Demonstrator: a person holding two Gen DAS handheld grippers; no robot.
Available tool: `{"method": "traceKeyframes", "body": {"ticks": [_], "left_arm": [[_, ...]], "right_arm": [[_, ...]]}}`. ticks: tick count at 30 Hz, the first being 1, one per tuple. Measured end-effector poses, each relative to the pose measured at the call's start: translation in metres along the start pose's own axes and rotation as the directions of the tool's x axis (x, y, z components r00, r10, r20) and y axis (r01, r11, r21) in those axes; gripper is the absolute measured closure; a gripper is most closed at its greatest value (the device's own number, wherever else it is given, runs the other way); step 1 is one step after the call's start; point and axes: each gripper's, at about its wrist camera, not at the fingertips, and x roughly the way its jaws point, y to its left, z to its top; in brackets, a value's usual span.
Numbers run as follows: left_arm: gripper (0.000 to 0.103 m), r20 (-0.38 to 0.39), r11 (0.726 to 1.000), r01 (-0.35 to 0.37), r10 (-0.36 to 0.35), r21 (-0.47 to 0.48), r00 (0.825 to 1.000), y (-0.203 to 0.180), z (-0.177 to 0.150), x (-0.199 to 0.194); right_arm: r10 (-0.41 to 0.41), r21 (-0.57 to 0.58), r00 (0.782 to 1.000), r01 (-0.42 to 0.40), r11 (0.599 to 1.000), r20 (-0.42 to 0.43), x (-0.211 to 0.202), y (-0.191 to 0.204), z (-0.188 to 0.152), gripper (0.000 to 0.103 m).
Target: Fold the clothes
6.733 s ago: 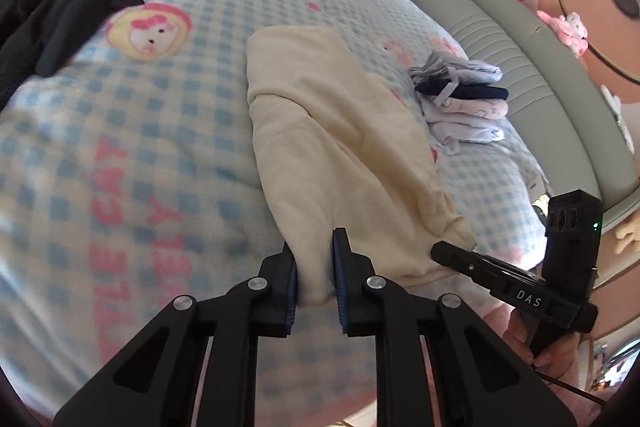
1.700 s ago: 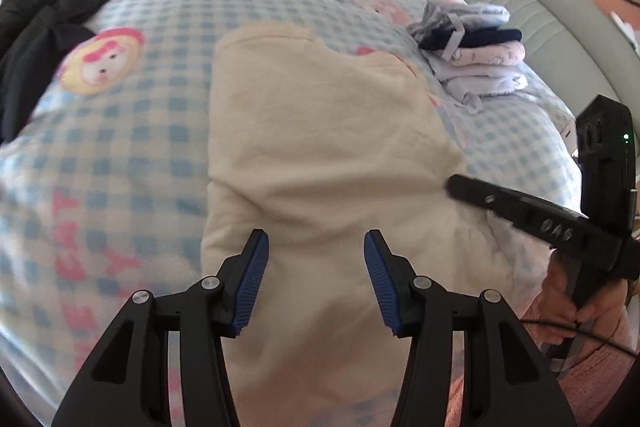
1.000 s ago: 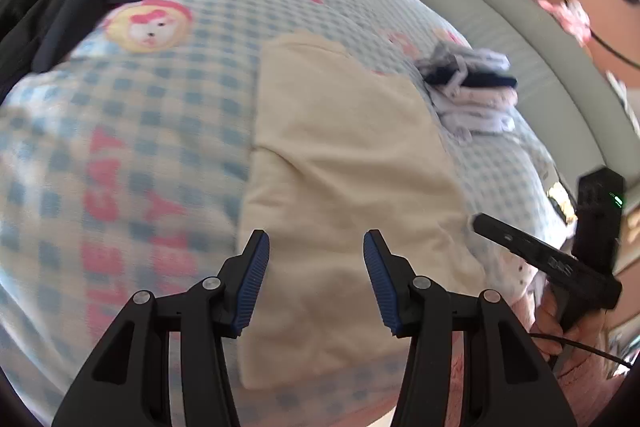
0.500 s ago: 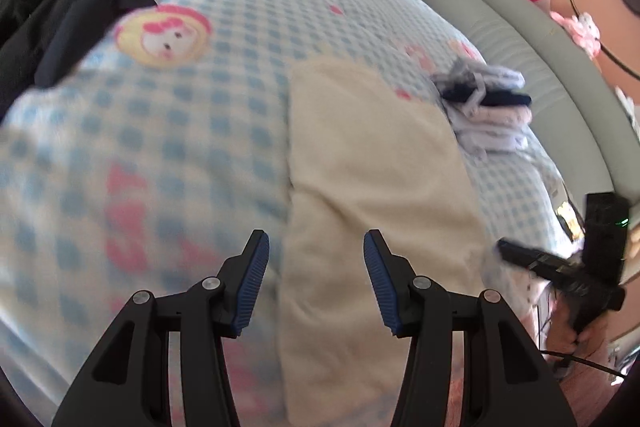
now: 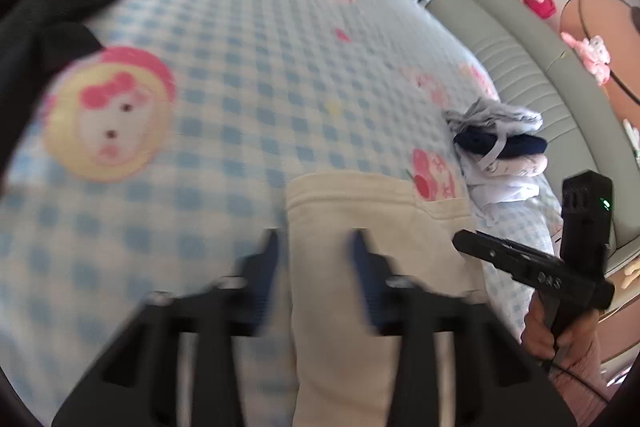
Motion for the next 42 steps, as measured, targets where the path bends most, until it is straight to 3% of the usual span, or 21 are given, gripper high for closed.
{"method": "traceKeyframes", "body": {"ticks": [1,4,7,10,15,16,18,23,27,32,35,39,42], "left_arm": [[0.086,-0.011,1.000,0.002,-0.001,0.006,1.000,-0.003,0.004,0.005],[0.085,0.019,0.998,-0.026,0.025,0.053,1.000,-0.014,0.007,0.001],[0.082,0.059,1.000,-0.018,0.017,0.023,0.998,-0.013,0.003,-0.011],[0.082,0.091,1.000,-0.005,0.004,0.013,0.996,-0.011,-0.005,-0.022],[0.082,0.040,0.999,0.024,-0.023,-0.032,0.999,0.004,-0.030,-0.031],[0.077,0.032,0.998,0.031,-0.029,-0.047,0.999,0.008,-0.037,-0.033],[0.067,0.018,0.995,0.064,-0.063,-0.083,0.998,0.015,-0.053,-0.038],[0.064,-0.001,0.983,0.125,-0.127,-0.134,0.992,0.029,-0.090,-0.043],[0.064,0.000,0.973,0.155,-0.157,-0.171,0.988,0.033,-0.093,-0.041],[0.063,-0.023,0.975,0.163,-0.168,-0.152,0.985,0.026,-0.093,-0.043],[0.063,-0.055,0.981,0.142,-0.150,-0.132,0.987,0.018,-0.089,-0.034],[0.066,-0.091,0.987,0.126,-0.135,-0.095,0.987,0.006,-0.086,-0.020],[0.076,-0.073,0.995,0.074,-0.079,-0.066,0.994,0.000,-0.093,-0.024]], "right_arm": [[0.013,-0.004,1.000,-0.013,1.000,0.007,0.000,0.001,-0.001,0.099],[0.003,-0.035,0.997,0.000,0.999,0.079,-0.016,0.009,-0.005,0.101],[-0.043,-0.053,0.988,0.051,0.997,0.147,-0.032,0.011,-0.009,0.101],[-0.103,-0.058,0.988,0.110,0.992,0.115,-0.018,0.000,-0.018,0.101],[-0.142,0.038,0.987,0.139,0.990,0.079,-0.004,-0.030,-0.033,0.101],[-0.162,0.057,0.984,0.158,0.986,0.074,-0.005,-0.034,-0.033,0.100],[-0.132,0.083,0.987,0.125,0.989,0.087,-0.015,-0.037,-0.032,0.100],[-0.030,0.070,0.988,0.020,0.997,0.150,-0.053,-0.024,-0.023,0.094],[0.086,-0.079,0.993,-0.079,0.994,0.081,-0.050,0.030,-0.013,0.085],[0.036,-0.215,0.997,-0.049,0.976,-0.062,-0.001,0.088,-0.019,0.085],[0.033,-0.234,0.993,-0.058,0.971,-0.112,0.019,0.097,-0.029,0.084],[0.023,-0.245,0.993,-0.051,0.968,-0.114,0.027,0.103,-0.034,0.079],[0.044,-0.236,0.994,-0.068,0.970,-0.104,0.023,0.104,-0.037,0.079]]}}
